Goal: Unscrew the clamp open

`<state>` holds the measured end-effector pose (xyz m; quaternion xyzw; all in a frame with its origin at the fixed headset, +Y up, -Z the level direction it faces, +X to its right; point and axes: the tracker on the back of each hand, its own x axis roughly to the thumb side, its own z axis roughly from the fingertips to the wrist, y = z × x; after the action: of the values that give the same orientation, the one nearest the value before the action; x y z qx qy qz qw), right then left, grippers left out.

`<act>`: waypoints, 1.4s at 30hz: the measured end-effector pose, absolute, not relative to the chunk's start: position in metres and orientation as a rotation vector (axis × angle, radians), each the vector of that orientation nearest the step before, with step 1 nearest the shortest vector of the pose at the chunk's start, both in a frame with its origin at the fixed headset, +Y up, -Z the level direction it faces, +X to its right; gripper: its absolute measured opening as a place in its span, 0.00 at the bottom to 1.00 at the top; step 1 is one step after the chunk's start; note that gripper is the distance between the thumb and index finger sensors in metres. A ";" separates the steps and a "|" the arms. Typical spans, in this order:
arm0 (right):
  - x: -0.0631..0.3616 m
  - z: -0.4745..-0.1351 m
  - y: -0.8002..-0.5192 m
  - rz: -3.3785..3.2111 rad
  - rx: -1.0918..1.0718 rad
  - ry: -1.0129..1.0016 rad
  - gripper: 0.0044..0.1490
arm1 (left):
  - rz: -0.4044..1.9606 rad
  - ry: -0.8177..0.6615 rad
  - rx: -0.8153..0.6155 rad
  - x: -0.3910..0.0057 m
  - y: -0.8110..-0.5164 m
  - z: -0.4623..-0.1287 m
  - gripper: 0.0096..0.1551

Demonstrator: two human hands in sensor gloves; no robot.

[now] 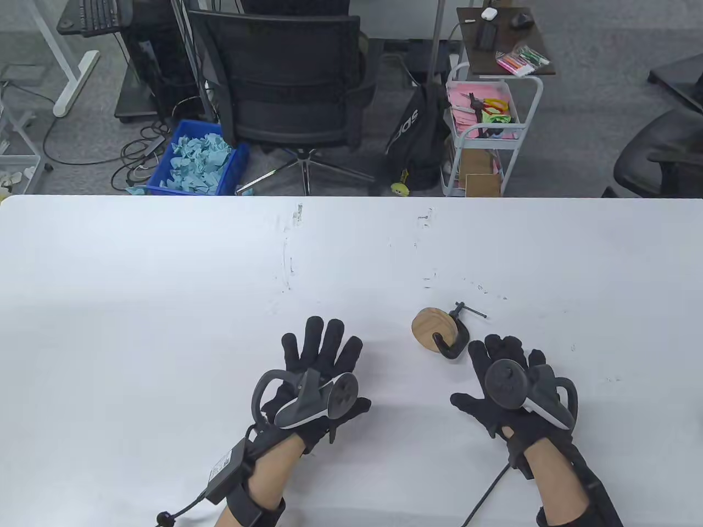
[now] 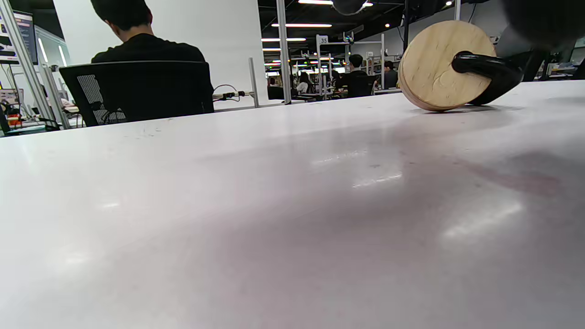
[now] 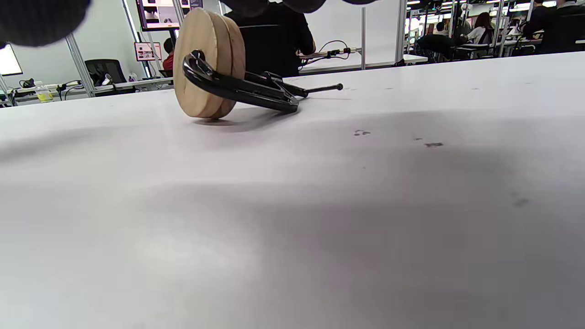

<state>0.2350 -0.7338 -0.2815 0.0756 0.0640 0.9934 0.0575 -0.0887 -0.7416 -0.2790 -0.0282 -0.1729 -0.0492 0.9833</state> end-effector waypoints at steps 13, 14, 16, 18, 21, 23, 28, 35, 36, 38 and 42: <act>0.243 -0.285 -0.735 2.989 0.201 0.205 0.62 | -0.090 -0.326 -0.061 -0.093 -0.741 -0.281 0.61; 0.243 -0.285 -0.735 2.981 0.204 0.235 0.62 | -0.092 -0.325 -0.063 -0.093 -0.742 -0.282 0.61; 0.245 -0.286 -0.734 2.971 0.182 0.304 0.64 | -0.098 -0.327 -0.064 -0.092 -0.742 -0.282 0.62; 0.246 -0.288 -0.733 2.932 0.188 0.253 0.64 | -0.090 -0.331 -0.068 -0.091 -0.743 -0.282 0.62; 0.254 -0.293 -0.731 2.886 0.137 0.254 0.63 | -0.085 -0.345 -0.063 -0.089 -0.741 -0.281 0.63; 0.261 -0.300 -0.728 2.882 0.081 0.247 0.60 | -0.084 -0.351 -0.061 -0.087 -0.740 -0.281 0.63; 0.267 -0.332 -0.724 2.757 -0.082 0.236 0.45 | -0.067 -0.357 -0.051 -0.086 -0.736 -0.279 0.63; 0.265 -0.396 -0.735 2.637 -0.300 0.410 0.34 | -0.072 -0.352 -0.056 -0.088 -0.736 -0.279 0.62; 0.262 -0.403 -0.738 2.606 -0.299 0.423 0.34 | -0.064 -0.350 -0.058 -0.088 -0.735 -0.279 0.62; 0.255 -0.411 -0.740 2.628 -0.315 0.413 0.35 | -0.067 -0.345 -0.052 -0.089 -0.734 -0.279 0.62; 0.242 -0.417 -0.751 2.700 -0.299 0.487 0.39 | -0.061 -0.345 -0.058 -0.090 -0.735 -0.280 0.61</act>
<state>0.2420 -0.7514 -0.4168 -0.1063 0.1734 0.9605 0.1899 -0.0900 -0.7351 -0.2800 -0.0287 -0.1715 -0.0305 0.9843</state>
